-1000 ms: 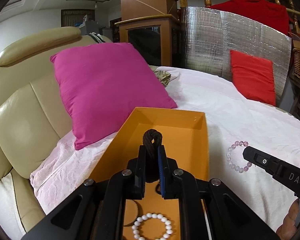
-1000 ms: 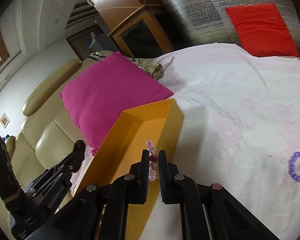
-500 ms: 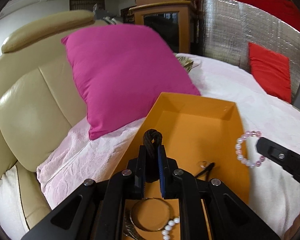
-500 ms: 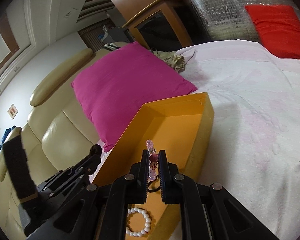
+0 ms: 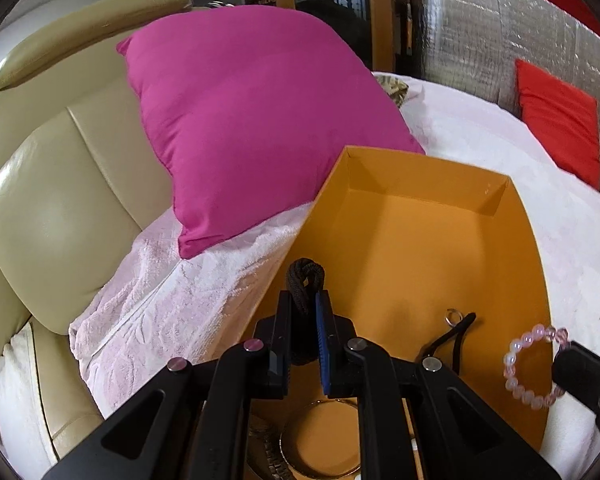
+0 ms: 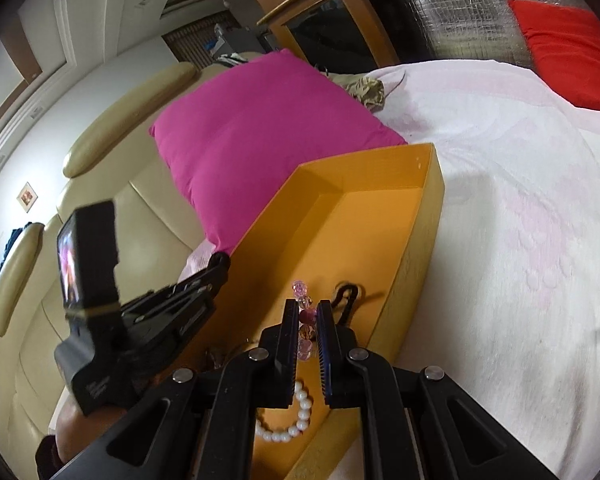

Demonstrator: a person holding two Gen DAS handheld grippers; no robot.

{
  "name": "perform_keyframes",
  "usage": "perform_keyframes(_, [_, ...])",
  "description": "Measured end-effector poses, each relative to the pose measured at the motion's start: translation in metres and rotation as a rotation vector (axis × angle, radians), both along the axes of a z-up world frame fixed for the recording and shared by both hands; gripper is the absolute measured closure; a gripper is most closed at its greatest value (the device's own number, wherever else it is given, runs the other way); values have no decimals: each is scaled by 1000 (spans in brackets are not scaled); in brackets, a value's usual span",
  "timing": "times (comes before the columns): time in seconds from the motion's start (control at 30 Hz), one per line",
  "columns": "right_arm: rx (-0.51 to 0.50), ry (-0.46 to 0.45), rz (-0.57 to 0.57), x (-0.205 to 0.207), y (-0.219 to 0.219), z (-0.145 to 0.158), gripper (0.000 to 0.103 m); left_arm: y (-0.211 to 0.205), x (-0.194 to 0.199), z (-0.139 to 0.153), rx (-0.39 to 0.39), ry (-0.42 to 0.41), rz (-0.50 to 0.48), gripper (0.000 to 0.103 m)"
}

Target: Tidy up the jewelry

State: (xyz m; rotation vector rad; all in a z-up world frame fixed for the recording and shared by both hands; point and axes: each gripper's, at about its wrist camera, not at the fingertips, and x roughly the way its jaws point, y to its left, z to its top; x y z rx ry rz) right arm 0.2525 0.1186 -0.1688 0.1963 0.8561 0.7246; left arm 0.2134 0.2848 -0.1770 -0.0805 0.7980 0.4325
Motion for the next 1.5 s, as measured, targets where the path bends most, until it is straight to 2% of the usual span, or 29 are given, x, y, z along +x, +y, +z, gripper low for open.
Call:
perform_keyframes(0.23, [-25, 16, 10, -5, 1, -8, 93, -4, 7, -15, 5, 63, -6, 92])
perform_keyframes(0.73, [-49, 28, 26, -3, 8, -16, 93, -3, 10, -29, -6, 120, 2, 91])
perform_keyframes(0.93, [-77, 57, 31, -2, 12, -18, 90, -2, 12, -33, -6, 155, -7, 86])
perform_keyframes(0.97, [-76, 55, 31, -3, 11, -18, 89, -3, 13, -33, -3, 156, -7, 86])
perform_keyframes(1.1, [-54, 28, 17, -5, 2, -12, 88, -5, 14, -28, 35, 142, 2, 70])
perform_keyframes(1.27, [-34, 7, -37, -4, -23, -4, 86, -13, 16, -20, 79, 123, 2, 70])
perform_keyframes(1.5, [-40, 4, -127, -3, -72, 2, 86, -42, 21, -1, 110, 50, -20, 69])
